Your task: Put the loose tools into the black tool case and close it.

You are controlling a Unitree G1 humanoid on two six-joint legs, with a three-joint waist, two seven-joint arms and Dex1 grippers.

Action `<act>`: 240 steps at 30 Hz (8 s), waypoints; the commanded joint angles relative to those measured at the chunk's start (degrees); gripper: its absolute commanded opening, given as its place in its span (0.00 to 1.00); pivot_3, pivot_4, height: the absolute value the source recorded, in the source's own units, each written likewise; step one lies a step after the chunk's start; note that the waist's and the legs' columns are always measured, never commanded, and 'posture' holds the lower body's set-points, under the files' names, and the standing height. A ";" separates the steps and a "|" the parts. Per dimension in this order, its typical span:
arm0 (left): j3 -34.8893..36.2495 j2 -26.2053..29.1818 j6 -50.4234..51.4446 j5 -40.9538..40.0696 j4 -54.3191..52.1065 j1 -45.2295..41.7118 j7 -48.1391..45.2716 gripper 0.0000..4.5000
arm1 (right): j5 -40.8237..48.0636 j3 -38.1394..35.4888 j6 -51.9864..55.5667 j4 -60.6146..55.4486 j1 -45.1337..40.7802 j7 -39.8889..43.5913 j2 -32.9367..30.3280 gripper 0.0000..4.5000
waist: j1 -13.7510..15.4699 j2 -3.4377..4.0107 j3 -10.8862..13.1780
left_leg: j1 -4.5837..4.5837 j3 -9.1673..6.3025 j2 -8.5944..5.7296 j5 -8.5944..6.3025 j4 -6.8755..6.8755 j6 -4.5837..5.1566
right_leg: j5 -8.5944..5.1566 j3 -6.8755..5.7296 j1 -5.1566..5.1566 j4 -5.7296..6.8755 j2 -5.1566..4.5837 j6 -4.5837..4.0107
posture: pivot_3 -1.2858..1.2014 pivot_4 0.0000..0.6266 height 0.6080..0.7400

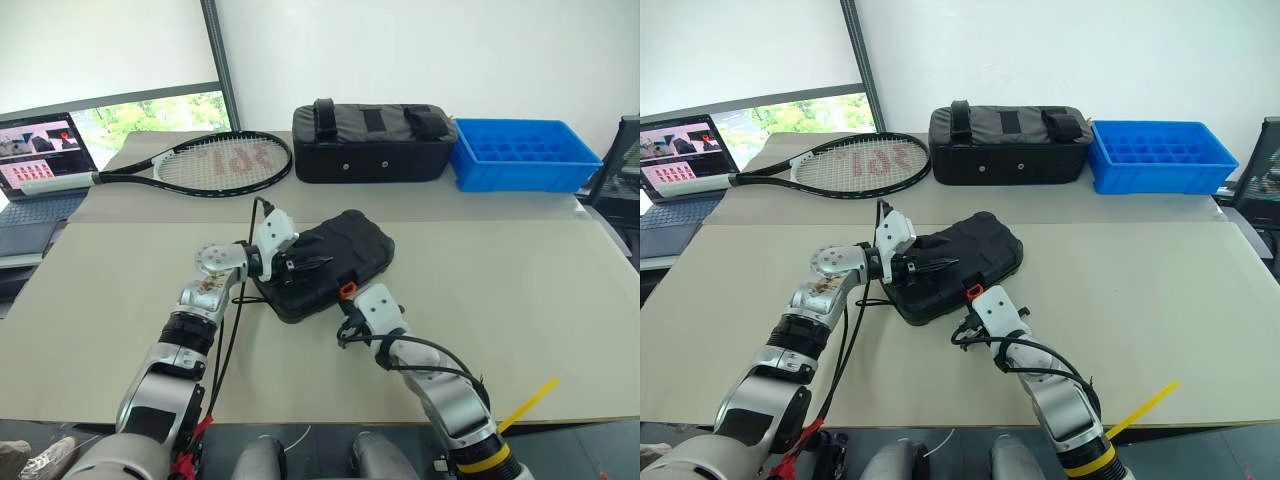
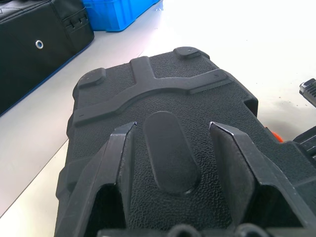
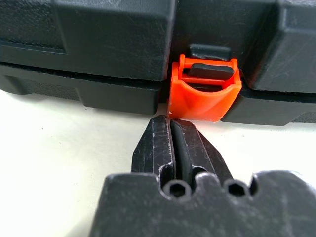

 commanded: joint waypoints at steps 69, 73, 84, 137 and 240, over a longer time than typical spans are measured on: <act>-1.59 1.21 1.11 1.45 0.76 3.18 0.65 0.56 | 2.55 -7.36 -17.87 8.54 -5.50 13.29 -2.25 0.28 | -1.18 0.01 0.00 | 0.13 0.02 0.01 0.00 -0.01 0.00 | 0.01 0.05 0.10 0.06 0.01 -0.01 | 0.52 0.24 0.75; -1.80 0.88 0.98 1.55 0.97 3.21 0.81 0.56 | 2.79 -7.68 -16.51 5.01 -3.64 13.20 -3.18 0.28 | -1.10 0.01 -0.01 | 0.12 0.02 0.01 0.00 -0.01 0.00 | 0.01 0.05 0.10 0.04 0.00 -0.01 | 0.52 0.24 0.75; -2.03 0.09 0.57 1.64 1.74 2.95 1.14 0.56 | 0.91 -7.03 -13.25 3.95 -3.92 12.60 -4.91 0.28 | -0.64 0.01 -0.01 | 0.13 0.02 -0.02 0.00 0.00 0.00 | 0.01 0.04 0.12 0.02 -0.02 -0.01 | 0.52 0.24 0.75; -1.72 -0.08 -1.26 1.83 2.89 3.27 2.56 0.56 | 5.80 -8.08 -1.99 6.28 -8.65 16.65 -6.14 0.72 | 0.00 -0.03 -0.08 | 0.14 0.03 -0.02 0.00 -0.02 0.00 | 0.00 0.06 0.10 0.00 0.00 -0.01 | 0.52 0.24 0.75; -2.03 -0.57 -1.77 1.88 2.76 4.61 3.19 0.56 | 5.70 -6.92 0.77 5.49 -14.03 17.57 -5.84 0.16 | -1.10 -0.02 -0.08 | 0.17 0.00 -0.02 0.00 -0.05 0.00 | 0.00 0.07 0.11 0.00 0.00 0.00 | 0.52 0.24 0.75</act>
